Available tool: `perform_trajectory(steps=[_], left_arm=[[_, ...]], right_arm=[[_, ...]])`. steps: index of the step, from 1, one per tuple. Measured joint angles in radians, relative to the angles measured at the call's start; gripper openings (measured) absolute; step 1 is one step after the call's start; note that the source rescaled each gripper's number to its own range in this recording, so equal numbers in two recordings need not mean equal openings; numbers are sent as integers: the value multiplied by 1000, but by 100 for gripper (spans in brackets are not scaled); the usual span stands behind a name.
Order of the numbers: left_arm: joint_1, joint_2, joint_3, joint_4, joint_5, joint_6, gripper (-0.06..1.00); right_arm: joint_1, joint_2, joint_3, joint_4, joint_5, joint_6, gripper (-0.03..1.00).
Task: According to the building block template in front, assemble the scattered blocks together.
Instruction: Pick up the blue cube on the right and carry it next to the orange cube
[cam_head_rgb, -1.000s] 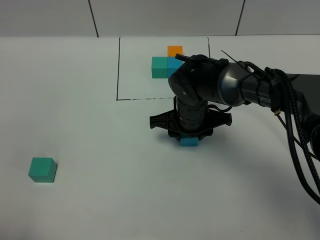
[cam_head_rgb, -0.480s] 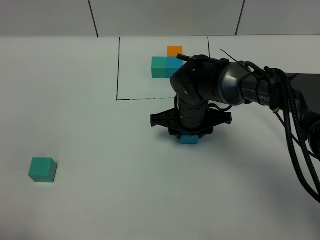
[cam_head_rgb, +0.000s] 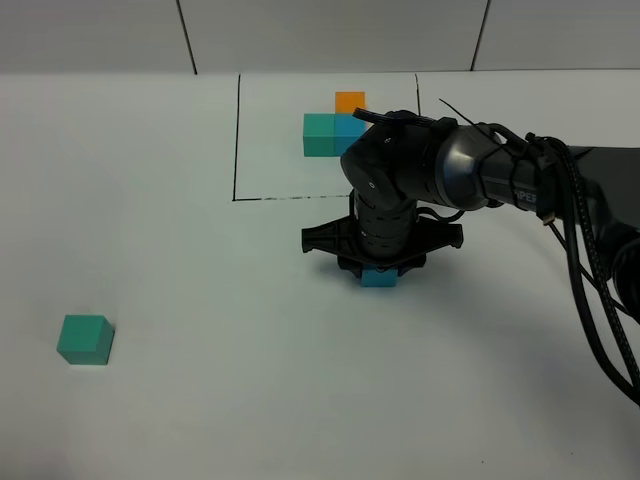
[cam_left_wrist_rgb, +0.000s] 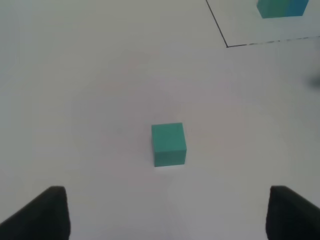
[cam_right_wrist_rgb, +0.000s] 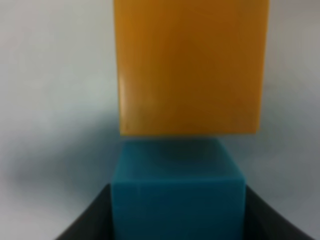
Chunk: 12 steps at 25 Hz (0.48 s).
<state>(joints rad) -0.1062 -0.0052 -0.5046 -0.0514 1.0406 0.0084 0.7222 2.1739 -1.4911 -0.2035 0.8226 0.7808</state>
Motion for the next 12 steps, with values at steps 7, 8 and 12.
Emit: perform_trajectory(steps=[7,8,12], left_arm=[[0,0,0,0,0,0,78],[0,0,0,0,0,0,78],[0,0,0,0,0,0,78]], right_arm=[[-11,1,0,0,-14,0,1],[-11,1,0,0,-14,0,1],[-11,1,0,0,-15,0,1]])
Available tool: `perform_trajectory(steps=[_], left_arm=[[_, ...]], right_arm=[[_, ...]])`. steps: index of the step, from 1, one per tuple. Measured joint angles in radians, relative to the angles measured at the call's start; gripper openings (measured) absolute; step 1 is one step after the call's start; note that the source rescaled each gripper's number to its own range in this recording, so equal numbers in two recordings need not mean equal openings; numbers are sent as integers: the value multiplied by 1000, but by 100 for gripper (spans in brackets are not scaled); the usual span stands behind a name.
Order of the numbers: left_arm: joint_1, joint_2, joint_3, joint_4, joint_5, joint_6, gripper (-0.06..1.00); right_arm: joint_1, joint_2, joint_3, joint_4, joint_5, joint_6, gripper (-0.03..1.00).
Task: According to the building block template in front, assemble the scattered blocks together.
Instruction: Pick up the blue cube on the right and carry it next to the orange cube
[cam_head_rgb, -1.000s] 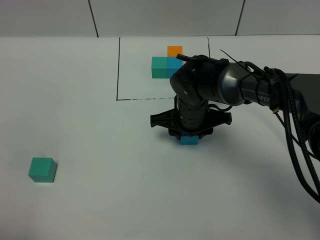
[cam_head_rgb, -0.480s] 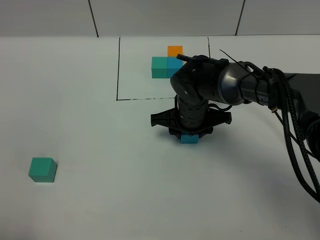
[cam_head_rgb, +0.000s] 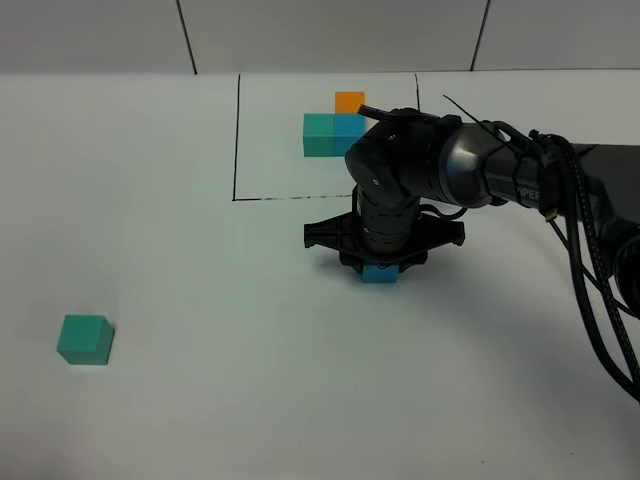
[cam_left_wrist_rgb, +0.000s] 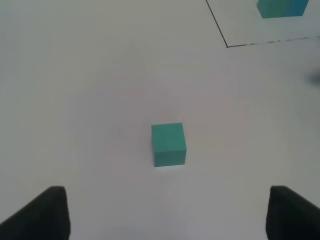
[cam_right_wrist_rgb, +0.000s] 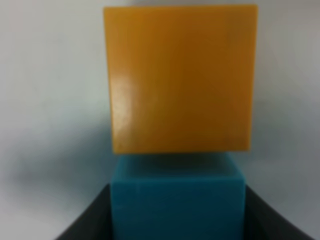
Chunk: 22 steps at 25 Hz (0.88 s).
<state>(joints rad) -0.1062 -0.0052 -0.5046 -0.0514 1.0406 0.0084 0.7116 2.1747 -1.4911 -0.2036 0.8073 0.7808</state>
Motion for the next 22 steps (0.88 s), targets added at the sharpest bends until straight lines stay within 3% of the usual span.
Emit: perform_trajectory(steps=[22], left_arm=[[0,0,0,0,0,0,78]], right_arm=[[-5,4,0,-8,-23,0,1]])
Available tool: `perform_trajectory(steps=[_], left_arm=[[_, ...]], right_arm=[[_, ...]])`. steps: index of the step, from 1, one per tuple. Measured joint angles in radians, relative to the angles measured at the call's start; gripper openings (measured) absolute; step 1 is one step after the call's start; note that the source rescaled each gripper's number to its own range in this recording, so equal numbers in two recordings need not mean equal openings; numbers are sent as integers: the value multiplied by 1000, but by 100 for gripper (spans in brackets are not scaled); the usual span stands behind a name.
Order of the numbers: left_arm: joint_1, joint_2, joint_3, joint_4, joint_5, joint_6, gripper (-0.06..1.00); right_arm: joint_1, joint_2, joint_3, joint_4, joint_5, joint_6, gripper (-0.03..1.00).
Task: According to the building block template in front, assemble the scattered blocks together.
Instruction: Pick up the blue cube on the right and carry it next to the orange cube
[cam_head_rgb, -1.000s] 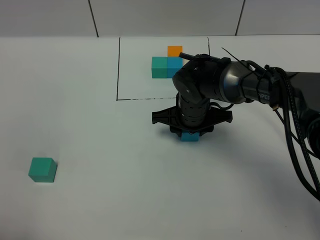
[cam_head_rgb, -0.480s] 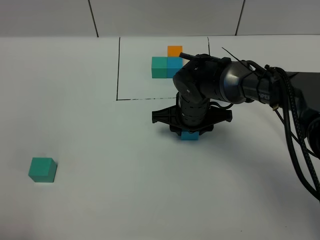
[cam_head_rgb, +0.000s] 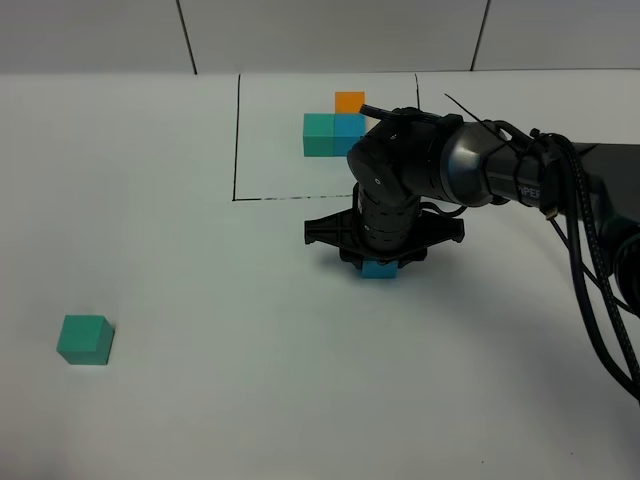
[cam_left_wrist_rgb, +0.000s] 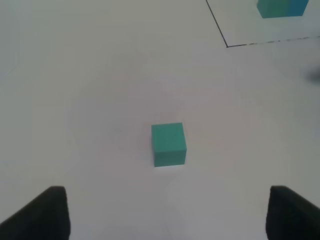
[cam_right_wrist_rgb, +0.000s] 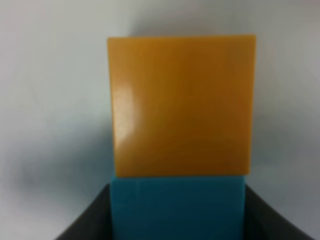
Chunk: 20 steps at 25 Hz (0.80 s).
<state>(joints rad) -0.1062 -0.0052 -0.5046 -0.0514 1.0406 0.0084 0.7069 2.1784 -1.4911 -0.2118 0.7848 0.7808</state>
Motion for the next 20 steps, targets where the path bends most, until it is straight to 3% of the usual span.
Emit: perform_trajectory(steps=[20], left_arm=[[0,0,0,0,0,0,78]], right_arm=[[-1,24,-4,-5,-9,3,1]])
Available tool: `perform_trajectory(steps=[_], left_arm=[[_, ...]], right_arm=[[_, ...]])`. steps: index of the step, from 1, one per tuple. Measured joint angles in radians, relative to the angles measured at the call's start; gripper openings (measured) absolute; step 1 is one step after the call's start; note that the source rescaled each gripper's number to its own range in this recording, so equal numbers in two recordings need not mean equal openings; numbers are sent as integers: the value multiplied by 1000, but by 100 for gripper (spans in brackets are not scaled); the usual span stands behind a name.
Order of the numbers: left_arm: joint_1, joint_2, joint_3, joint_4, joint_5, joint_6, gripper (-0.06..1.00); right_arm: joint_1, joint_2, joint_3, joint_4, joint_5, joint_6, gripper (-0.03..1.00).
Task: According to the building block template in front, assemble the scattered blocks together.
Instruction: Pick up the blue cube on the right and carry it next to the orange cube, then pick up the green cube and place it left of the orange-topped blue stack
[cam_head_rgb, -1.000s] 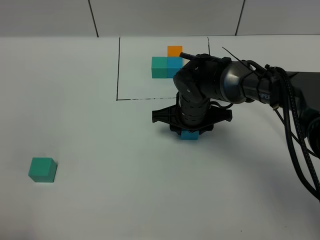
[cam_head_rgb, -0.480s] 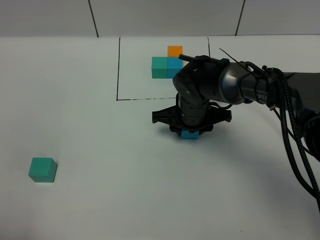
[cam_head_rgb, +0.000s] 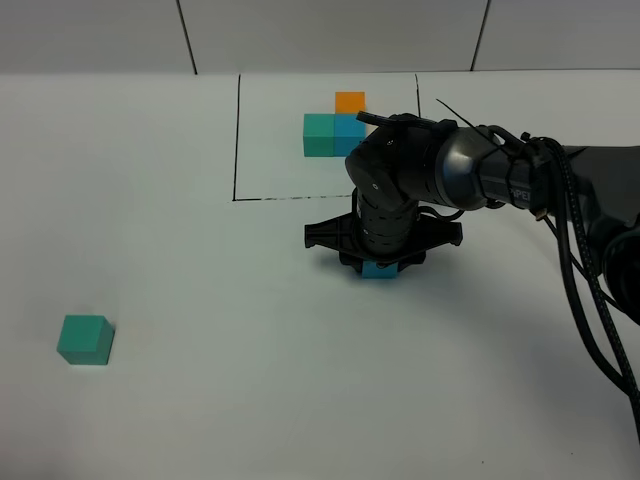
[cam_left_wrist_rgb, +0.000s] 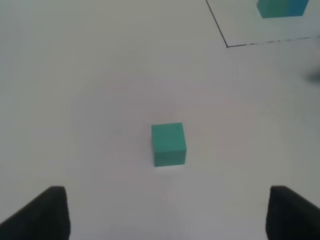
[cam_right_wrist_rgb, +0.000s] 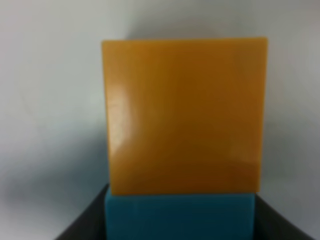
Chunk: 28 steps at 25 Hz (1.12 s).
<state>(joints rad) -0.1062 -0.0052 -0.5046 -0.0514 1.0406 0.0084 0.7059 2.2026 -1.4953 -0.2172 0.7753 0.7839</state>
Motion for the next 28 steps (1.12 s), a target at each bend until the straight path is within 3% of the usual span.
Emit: perform_trajectory(steps=[17,19,23,28], left_arm=[[0,0,0,0,0,0,78],[0,0,0,0,0,0,78],[0,0,0,0,0,0,78],[0,0,0,0,0,0,78]], right_arm=[[-1,1,0,9,-3,-2,4],[-1,1,0,9,-3,-2,10],[-1,1,0,10,-17,-10,32],[-1,-4,2,15,-26,-37,69]])
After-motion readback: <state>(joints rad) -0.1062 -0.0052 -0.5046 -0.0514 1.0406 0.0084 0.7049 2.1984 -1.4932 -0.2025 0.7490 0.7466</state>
